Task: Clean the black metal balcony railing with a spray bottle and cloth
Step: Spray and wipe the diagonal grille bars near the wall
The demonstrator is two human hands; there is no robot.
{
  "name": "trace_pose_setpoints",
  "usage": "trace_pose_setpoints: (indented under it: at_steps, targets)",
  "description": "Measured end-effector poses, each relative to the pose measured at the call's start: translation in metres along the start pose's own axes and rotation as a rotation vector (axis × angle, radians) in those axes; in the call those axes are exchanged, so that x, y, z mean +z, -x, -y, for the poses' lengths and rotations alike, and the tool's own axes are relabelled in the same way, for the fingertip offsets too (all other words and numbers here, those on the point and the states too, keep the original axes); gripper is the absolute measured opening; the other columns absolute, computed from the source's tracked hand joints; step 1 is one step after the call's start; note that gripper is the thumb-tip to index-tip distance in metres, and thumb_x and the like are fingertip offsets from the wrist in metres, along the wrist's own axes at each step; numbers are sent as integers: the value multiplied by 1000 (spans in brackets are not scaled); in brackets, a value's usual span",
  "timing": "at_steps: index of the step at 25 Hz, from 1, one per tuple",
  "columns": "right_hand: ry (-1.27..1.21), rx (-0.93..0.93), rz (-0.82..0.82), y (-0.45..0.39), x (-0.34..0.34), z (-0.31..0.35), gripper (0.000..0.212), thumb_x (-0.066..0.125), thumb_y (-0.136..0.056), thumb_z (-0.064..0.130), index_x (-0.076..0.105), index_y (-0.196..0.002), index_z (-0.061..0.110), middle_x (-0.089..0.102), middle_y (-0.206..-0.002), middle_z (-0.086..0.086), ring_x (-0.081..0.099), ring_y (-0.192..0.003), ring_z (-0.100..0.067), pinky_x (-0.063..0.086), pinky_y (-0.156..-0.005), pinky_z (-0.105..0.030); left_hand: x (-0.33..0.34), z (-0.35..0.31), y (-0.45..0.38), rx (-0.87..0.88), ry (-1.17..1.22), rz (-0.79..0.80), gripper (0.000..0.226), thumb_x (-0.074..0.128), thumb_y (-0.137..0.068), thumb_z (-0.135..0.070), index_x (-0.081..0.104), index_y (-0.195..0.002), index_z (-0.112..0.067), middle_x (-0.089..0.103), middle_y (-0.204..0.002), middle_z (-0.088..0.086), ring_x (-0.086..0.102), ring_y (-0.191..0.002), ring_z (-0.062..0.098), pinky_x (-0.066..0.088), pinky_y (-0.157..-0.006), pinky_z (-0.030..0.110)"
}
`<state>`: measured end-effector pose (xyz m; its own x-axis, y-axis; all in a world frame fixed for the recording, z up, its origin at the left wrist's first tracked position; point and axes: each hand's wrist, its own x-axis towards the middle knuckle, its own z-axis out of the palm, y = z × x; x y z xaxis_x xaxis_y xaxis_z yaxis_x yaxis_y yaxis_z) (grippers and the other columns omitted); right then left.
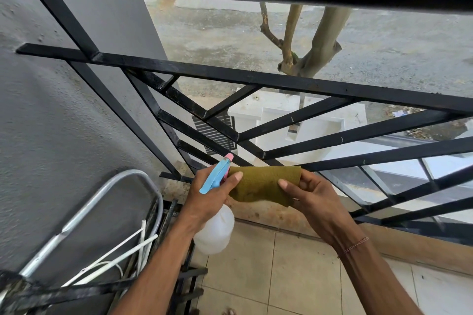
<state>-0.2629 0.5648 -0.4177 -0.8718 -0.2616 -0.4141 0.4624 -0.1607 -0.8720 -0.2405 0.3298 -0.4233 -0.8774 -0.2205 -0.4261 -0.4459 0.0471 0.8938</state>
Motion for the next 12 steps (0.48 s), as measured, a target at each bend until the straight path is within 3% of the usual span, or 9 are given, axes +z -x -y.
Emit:
trace_pose_setpoints:
  at_steps: [4,7,10,12]
  targets:
    - [39,-126,9,1,-3,-5,36,69,-85,15,69,-120,23,76,-110,-3,71,-105,-25,62,-80,-39,-13,1,-5,141,-86,54,26,81,-87,-29,61,-100,-18,54,-91,5,59,-81,16,52,-61,21]
    - [149,-419,78,-2,-5,-5,15,68,-90,12,80,-86,20,71,-118,-9,65,-116,-25,59,-87,-36,-13,-8,2,265,-71,71,11,74,-92,-13,66,-100,-16,64,-79,-7,65,-77,8,54,-60,19]
    - [323,-445,76,-6,-10,-4,46,47,-90,-21,73,-69,10,72,-118,1,63,-116,-16,54,-85,-23,-10,-14,2,302,-86,67,21,64,-96,4,68,-97,-17,67,-85,-7,65,-79,4,55,-62,19]
    - [450,-451,55,-6,-11,1,55,43,-93,-22,73,-72,18,73,-98,12,65,-98,-7,52,-72,-16,-10,-14,1,282,-63,50,26,64,-95,6,68,-97,-20,65,-93,-3,64,-82,5,55,-62,19]
